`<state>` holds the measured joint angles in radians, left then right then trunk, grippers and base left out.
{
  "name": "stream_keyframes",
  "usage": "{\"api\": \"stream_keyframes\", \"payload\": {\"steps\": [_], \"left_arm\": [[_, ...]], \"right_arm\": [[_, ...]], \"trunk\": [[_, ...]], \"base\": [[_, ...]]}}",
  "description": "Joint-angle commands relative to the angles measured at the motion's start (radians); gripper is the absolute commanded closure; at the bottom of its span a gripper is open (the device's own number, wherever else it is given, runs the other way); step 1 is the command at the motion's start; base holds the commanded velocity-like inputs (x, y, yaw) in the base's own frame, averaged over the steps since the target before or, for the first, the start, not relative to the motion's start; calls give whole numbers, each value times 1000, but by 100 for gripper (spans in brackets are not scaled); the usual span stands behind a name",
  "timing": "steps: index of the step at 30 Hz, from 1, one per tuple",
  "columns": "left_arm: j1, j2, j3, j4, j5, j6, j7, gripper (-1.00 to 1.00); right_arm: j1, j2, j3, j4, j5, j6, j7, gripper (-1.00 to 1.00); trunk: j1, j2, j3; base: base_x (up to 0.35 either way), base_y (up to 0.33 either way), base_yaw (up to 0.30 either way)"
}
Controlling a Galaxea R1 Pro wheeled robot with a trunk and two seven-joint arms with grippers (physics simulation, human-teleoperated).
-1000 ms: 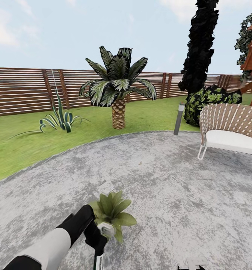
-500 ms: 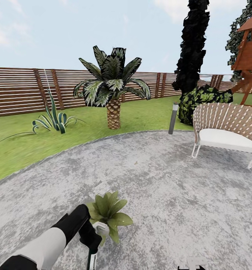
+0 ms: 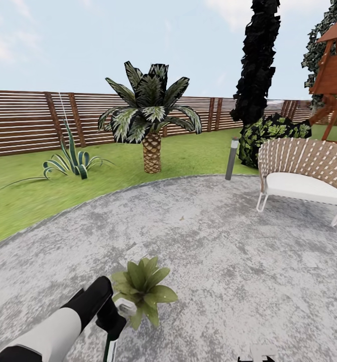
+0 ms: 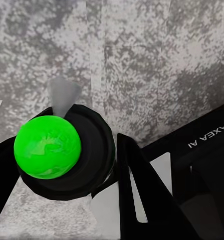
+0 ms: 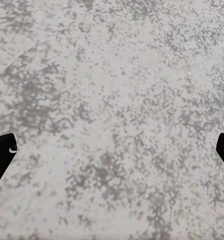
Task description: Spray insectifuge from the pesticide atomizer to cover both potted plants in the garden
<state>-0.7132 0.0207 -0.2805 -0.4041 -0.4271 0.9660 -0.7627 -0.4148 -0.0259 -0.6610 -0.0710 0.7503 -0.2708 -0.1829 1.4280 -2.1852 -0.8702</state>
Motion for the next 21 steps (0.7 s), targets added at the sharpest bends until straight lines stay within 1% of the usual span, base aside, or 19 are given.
{"api": "stream_keyframes", "payload": {"steps": [1, 6, 10, 11, 13, 15, 16, 19, 21], "left_arm": [[0, -1, -2, -2, -11, 1, -9, 100], [0, -2, 0, -4, -10, 0, -7, 100], [1, 1, -2, 2, -11, -3, -6, 100], [5, 5, -2, 8, -11, -5, -5, 100], [30, 8, -1, 4, -12, -19, 5, 100], [51, 9, 0, 0, -11, -45, 42, 100], [55, 6, 1, -2, -10, -53, 69, 100], [58, -6, 4, -4, -9, -59, 87, 100], [58, -27, 3, -14, -6, -59, 92, 100]], "right_arm": [[-1, 0, -8, 2, 11, -4, -4, -100], [-1, 0, -8, 2, 11, -4, -4, -100], [-1, 0, -8, 2, 11, -4, -4, -100], [-1, 0, -8, 2, 11, -4, -4, -100], [-1, 0, -8, 2, 11, -4, -4, -100], [-1, 0, -8, 2, 11, -4, -4, -100], [-1, 0, -8, 2, 11, -4, -4, -100], [-1, 0, -8, 2, 11, -4, -4, -100], [-1, 0, -8, 2, 11, -4, -4, -100]], "trunk": [[0, 0, -1], [0, 0, -1], [0, 0, -1], [0, 0, -1], [0, 0, -1], [0, 0, -1], [0, 0, -1], [0, 0, -1], [0, 0, -1]], "base": [[0, 0, 0], [186, 0, 0], [58, 0, 0], [8, 0, 0], [3, 0, 0], [1, 0, 0], [0, 0, 0], [0, 0, 0], [0, 0, 0]]}}
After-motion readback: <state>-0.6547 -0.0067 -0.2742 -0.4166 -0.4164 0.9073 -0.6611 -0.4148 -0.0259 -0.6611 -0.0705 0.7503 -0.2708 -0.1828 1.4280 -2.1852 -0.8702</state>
